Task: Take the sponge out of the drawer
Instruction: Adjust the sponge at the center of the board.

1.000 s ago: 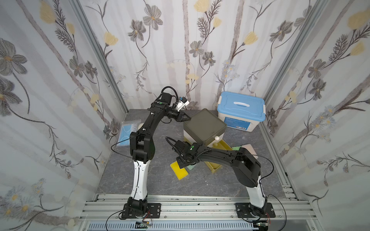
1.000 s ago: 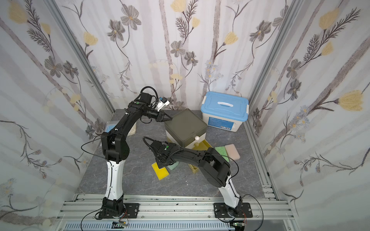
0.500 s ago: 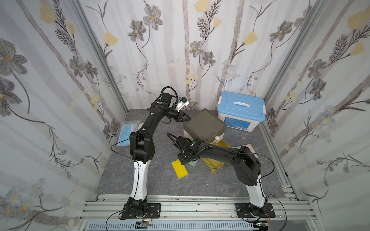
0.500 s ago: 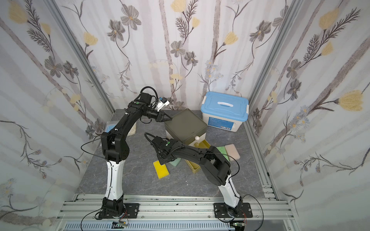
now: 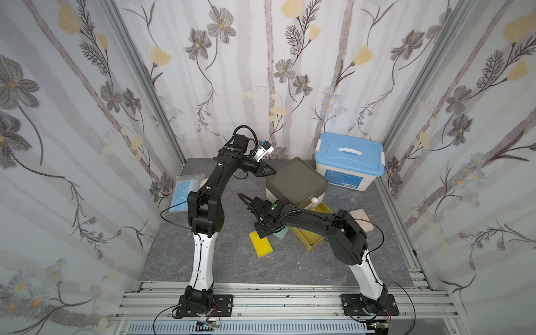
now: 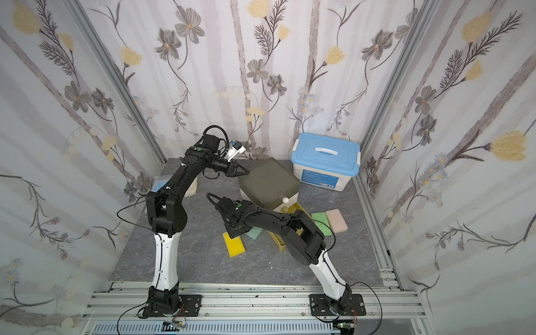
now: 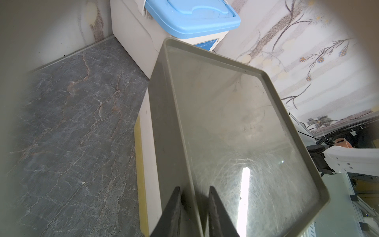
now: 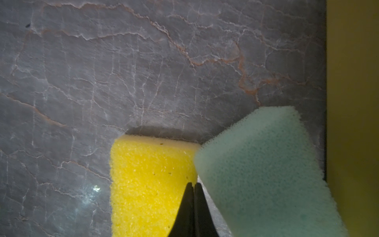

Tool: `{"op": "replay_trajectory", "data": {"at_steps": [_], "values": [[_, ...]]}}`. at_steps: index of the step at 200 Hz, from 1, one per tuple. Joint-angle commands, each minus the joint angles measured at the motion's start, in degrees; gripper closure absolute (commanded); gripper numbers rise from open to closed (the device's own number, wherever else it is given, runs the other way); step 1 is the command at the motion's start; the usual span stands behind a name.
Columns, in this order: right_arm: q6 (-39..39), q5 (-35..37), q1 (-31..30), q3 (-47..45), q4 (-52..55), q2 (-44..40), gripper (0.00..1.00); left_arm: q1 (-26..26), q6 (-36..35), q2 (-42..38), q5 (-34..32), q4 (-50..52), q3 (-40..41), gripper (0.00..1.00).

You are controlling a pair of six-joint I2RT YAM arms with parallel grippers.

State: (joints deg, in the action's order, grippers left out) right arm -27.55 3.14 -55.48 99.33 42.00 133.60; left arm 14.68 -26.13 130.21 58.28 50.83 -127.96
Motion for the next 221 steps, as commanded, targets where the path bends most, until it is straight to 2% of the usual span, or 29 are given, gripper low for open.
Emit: {"op": "replay_trajectory", "data": {"at_steps": [1, 93, 126, 195, 221], "values": [[0.70, 0.07, -0.06, 1.21, 0.28, 0.49, 1.00, -0.08, -1.91, 0.01, -2.32, 4.10, 0.36, 0.75], [-1.18, -3.91, -3.13, 1.75, 0.60, 1.67, 1.00, -0.09, -1.90, -0.13, -2.48, 4.15, 0.30, 0.75], [-1.79, -4.19, -3.29, -0.62, -0.11, 0.62, 1.00, -0.17, -1.93, -0.16, -2.56, 4.11, 0.26, 0.75], [-1.03, -7.74, -6.04, 2.36, 1.26, 2.89, 1.00, -0.17, -2.00, -0.29, -2.64, 4.11, 0.27, 0.75], [-1.31, -7.10, -5.86, 2.32, 1.47, 2.51, 1.00, -0.12, -2.00, -0.34, -2.52, 4.23, 0.19, 0.75]]}}
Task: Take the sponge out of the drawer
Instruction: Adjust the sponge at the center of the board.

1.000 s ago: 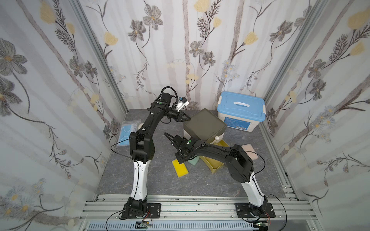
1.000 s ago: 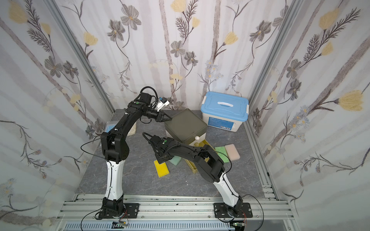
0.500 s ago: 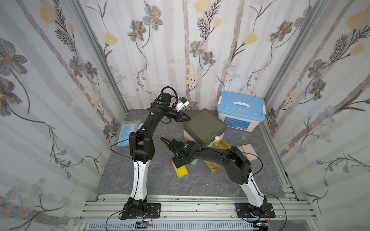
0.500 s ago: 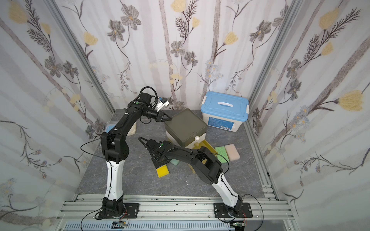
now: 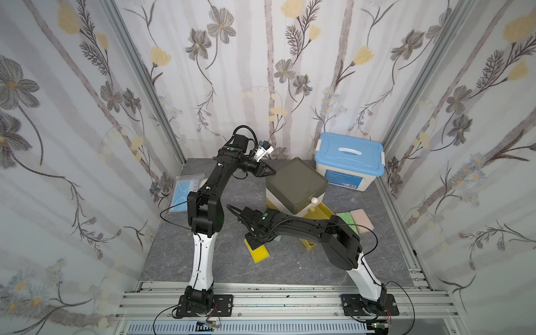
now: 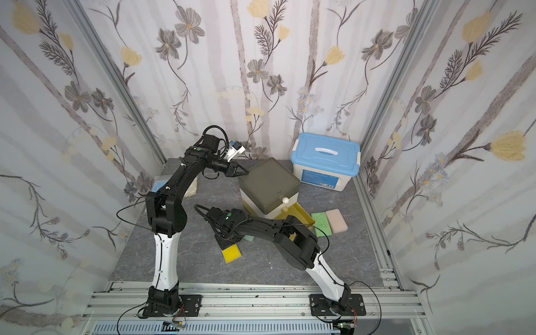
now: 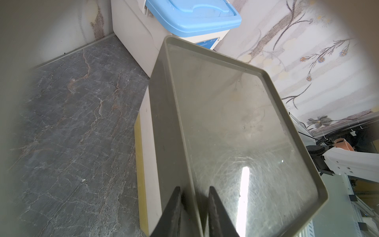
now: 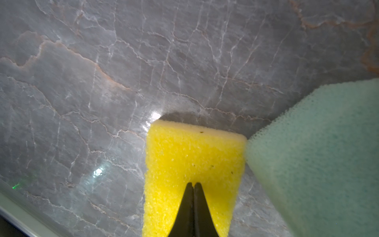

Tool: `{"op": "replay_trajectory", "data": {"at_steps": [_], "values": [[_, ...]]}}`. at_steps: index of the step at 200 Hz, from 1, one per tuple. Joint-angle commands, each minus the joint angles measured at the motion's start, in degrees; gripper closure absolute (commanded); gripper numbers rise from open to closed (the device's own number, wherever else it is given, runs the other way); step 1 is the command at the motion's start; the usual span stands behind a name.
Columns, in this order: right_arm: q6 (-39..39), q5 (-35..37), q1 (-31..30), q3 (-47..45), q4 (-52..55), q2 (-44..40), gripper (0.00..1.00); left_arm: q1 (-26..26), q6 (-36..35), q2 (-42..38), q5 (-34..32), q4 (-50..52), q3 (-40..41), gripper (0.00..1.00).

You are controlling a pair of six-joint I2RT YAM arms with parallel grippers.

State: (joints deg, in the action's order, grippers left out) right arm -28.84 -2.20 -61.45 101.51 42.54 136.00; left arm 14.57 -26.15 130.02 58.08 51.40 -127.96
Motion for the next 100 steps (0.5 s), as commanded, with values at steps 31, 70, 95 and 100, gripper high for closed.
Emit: {"op": "replay_trajectory", "data": {"at_steps": [31, 70, 95, 100], "values": [[-0.14, -0.15, 1.56, -1.75, -1.14, -3.17, 1.00, -0.05, -1.97, -0.11, -2.24, 3.70, 0.17, 0.75], [1.41, -0.69, 4.60, 0.27, -0.36, -2.32, 1.00, -0.07, -2.06, -0.21, -2.52, 3.72, 0.26, 0.76], [2.41, -0.11, 5.81, 2.88, 1.31, -0.38, 1.00, -0.10, -2.05, -0.03, -2.56, 3.76, 0.34, 0.76], [2.68, 0.06, 6.05, 3.13, 1.43, 0.08, 1.00, -0.12, -2.07, -0.03, -2.63, 3.76, 0.34, 0.76]]}}
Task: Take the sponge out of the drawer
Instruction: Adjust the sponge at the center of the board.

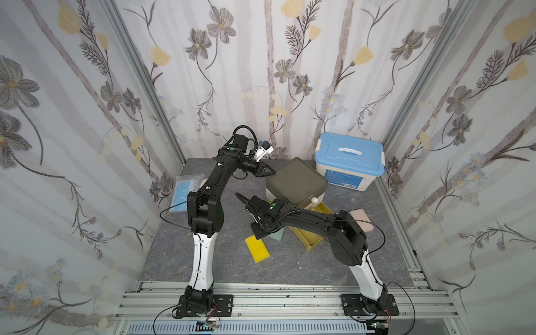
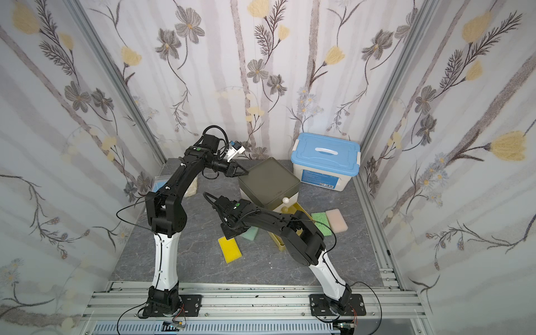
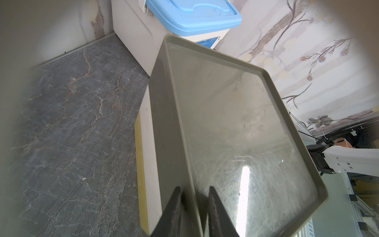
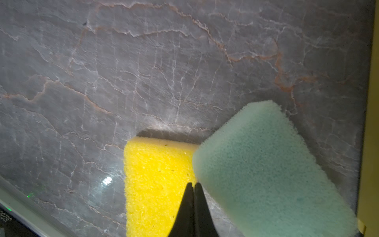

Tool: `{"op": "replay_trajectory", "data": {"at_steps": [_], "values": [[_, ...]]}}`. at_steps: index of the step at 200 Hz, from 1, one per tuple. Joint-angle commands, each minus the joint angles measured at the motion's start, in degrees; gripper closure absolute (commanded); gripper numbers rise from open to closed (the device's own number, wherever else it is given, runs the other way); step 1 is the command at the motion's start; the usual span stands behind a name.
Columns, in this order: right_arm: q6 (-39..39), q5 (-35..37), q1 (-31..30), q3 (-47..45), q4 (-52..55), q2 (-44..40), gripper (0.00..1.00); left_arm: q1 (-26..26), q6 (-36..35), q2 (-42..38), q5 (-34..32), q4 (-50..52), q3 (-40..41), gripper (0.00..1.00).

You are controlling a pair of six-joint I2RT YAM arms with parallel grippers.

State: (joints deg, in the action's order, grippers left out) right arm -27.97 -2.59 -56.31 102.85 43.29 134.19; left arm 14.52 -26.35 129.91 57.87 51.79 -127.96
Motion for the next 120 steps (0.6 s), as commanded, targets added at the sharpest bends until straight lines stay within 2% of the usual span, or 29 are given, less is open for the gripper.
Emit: {"op": "replay_trajectory", "data": {"at_steps": [1, 73, 120], "values": [[1.84, 0.51, 0.93, 1.81, 0.72, 1.97, 1.00, -0.05, -1.87, 0.08, -2.41, 3.34, 0.34, 0.75], [4.27, 3.81, 4.51, 5.64, 3.24, 2.96, 1.00, 0.06, -1.81, 0.30, -2.25, 3.26, 0.32, 0.76], [2.64, 3.49, 1.27, 3.41, 4.24, 3.47, 1.00, -0.03, -1.87, 0.29, -2.31, 3.28, 0.26, 0.76]]}}
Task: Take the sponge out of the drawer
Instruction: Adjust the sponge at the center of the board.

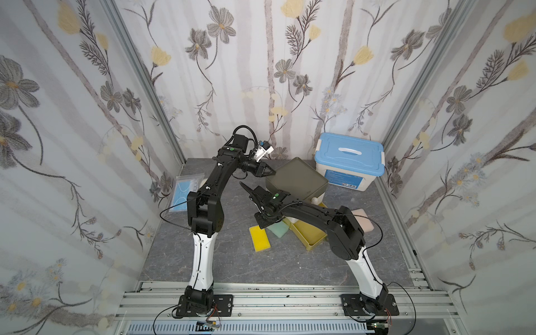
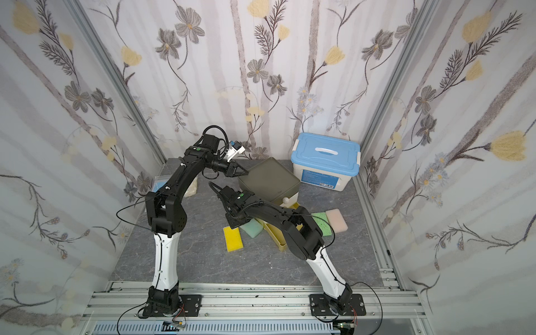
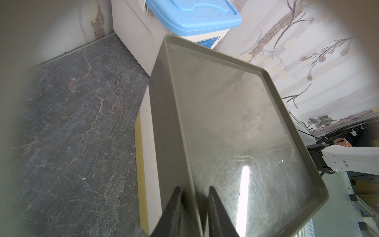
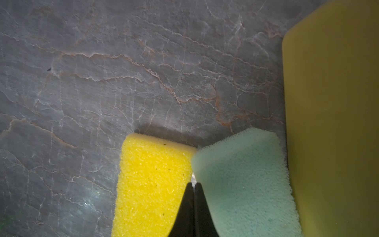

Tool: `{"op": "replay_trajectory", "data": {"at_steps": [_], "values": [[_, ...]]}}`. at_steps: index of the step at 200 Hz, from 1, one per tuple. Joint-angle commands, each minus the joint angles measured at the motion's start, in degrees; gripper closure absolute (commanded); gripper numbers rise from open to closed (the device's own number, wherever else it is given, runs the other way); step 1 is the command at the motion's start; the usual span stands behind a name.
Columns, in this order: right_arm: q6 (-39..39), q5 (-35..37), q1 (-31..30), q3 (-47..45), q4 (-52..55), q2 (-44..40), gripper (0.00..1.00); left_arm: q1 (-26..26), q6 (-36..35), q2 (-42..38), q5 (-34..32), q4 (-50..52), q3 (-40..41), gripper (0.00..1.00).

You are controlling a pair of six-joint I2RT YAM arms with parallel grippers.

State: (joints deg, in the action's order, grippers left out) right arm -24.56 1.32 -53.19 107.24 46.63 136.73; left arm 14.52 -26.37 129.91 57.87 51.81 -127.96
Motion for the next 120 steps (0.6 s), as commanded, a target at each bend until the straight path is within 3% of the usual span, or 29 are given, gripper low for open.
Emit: {"op": "replay_trajectory", "data": {"at_steps": [1, 41, 120], "values": [[-0.81, -0.56, -1.93, -0.94, 0.91, 1.05, 1.00, 0.02, -1.84, 0.32, -2.27, 3.28, 0.26, 0.75], [-1.64, -3.36, -5.43, 0.66, 1.11, 2.83, 1.00, 0.02, -1.84, 0.52, -2.32, 3.27, 0.17, 0.76], [-3.13, -2.24, -2.82, -8.44, -5.01, -5.24, 1.00, 0.03, -1.92, 0.25, -2.31, 3.35, 0.17, 0.75]]}}
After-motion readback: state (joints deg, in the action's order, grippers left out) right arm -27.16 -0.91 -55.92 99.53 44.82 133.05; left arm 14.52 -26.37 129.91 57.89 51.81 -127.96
